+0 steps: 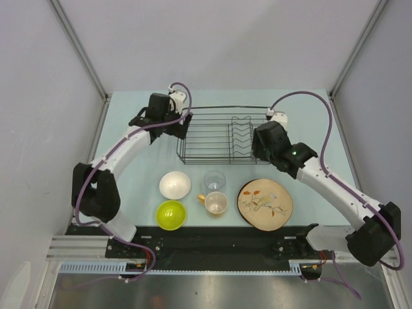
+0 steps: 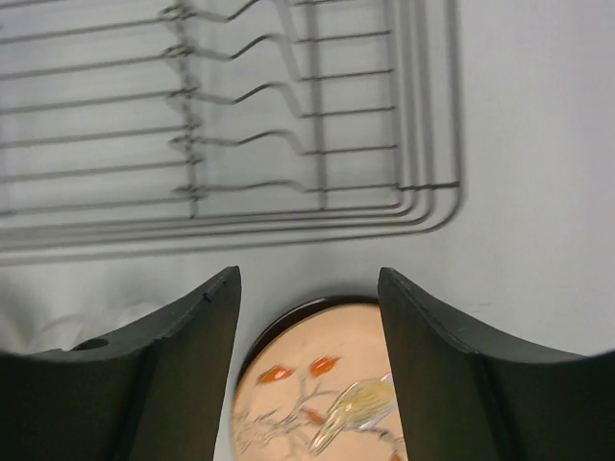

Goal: Load the mixed dishes into the dish rack

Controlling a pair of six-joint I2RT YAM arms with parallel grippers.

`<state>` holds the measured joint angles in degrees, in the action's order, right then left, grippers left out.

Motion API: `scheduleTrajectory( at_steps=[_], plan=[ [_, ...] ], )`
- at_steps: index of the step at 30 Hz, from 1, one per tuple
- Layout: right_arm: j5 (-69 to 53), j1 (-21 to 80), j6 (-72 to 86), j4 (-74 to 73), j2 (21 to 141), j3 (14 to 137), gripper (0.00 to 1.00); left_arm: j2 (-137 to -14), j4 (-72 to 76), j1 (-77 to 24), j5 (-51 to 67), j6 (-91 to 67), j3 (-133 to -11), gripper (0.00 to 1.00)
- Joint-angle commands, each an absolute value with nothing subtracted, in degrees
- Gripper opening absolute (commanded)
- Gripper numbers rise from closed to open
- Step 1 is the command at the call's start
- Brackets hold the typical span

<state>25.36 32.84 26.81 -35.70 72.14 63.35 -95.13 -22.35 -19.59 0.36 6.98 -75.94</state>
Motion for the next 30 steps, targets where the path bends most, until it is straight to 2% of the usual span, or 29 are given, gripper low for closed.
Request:
scheduleTrajectory(
  at_steps=[1, 6, 14, 22, 25, 27, 28, 29, 30],
  plan=[
    [18.1, 41.5, 30.3, -36.0, 72.4, 64.4, 0.63, -83.3, -27.0, -19.6, 2.9, 6.2, -79.8, 1.0],
    [17.2, 50.6, 30.5, -32.9, 79.8, 64.2, 0.63, -73.1, -30.4, -19.7, 7.1, 5.0, -74.5, 1.0],
    [13.5, 50.6, 30.2, -25.8, 86.4, 64.2, 0.63, -63.6, -34.4, -19.7, 6.9, 5.2, -68.1, 1.0],
    [12.0, 49.8, 30.2, -25.8, 90.6, 64.2, 0.59, -62.6, -35.6, -19.7, 6.4, 5.2, -68.0, 1.0],
    [11.4, 49.8, 30.1, -26.3, 92.2, 64.2, 0.55, -62.4, -36.0, -19.7, 6.9, 4.5, -69.0, 1.0],
    [11.3, 49.7, 30.1, -26.4, 92.6, 64.2, 0.49, -62.2, -36.6, -19.7, 7.2, 4.2, -69.5, 1.0],
    [11.2, 49.8, 30.0, -26.3, 92.9, 64.2, 0.46, -62.1, -36.7, -19.7, 7.3, 4.2, -70.0, 1.0],
    [11.0, 49.6, 29.9, -26.1, 93.2, 64.2, 0.37, -61.9, -37.2, -19.7, 7.3, 4.1, -70.2, 1.0],
    [10.8, 49.6, 30.0, -25.9, 93.3, 64.2, 0.33, -62.0, -37.4, -19.7, 7.3, 4.1, -70.5, 1.0]
  ],
)
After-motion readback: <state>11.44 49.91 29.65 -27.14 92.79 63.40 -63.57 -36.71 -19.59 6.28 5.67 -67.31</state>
